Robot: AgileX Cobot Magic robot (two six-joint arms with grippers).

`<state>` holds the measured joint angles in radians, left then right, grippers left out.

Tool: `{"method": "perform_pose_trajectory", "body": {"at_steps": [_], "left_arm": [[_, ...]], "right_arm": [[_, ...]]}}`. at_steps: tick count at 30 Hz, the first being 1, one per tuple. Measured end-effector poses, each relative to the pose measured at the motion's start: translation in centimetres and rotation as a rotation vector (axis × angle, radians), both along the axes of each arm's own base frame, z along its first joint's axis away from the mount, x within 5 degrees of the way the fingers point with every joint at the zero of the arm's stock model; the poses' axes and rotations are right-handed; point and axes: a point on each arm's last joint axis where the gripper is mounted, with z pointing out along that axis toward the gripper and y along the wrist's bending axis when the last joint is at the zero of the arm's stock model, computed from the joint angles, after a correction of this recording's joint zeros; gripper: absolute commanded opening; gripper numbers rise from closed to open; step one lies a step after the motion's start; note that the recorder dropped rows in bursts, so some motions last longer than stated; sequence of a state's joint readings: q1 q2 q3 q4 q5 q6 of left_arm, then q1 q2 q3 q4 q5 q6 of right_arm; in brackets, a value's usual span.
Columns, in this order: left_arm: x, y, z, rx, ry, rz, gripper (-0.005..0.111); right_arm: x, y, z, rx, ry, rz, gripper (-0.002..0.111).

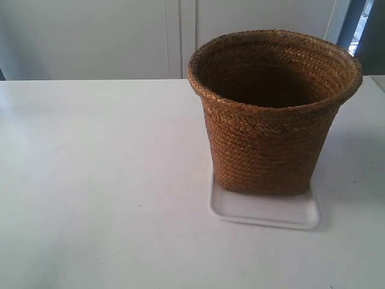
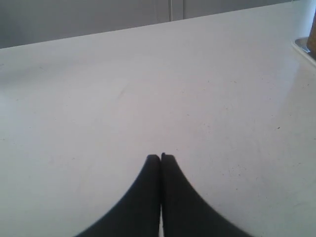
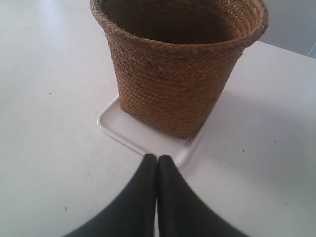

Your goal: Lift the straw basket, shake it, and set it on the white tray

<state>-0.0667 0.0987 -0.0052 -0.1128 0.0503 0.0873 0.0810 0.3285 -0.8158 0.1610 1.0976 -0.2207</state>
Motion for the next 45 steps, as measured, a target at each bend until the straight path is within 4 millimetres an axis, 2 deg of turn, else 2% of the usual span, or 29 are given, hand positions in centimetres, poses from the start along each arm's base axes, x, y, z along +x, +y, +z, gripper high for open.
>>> {"method": "perform_pose_trajectory", "body": {"at_steps": [32, 35, 37, 42, 45], "left_arm": [[-0.1, 0.0, -0.2, 0.001, 0.012, -0.003, 0.0], [-0.1, 0.0, -0.2, 0.001, 0.012, -0.003, 0.0], [-0.1, 0.0, -0.2, 0.001, 0.012, -0.003, 0.0], [-0.1, 0.0, -0.2, 0.001, 0.012, -0.003, 0.0], [-0.1, 0.0, -0.2, 0.001, 0.012, -0.003, 0.0]], "right_arm": [[0.0, 0.0, 0.0, -0.002, 0.0, 0.001, 0.0], [0.6, 0.0, -0.9, -0.012, 0.008, 0.004, 0.0], [1.7, 0.0, -1.9, -0.026, -0.036, 0.003, 0.0], [5.5, -0.3, -5.3, 0.046, -0.346, -0.09, 0.0], [6.3, -0.6, -8.2, 0.138, -0.486, -0.157, 0.0]]}}
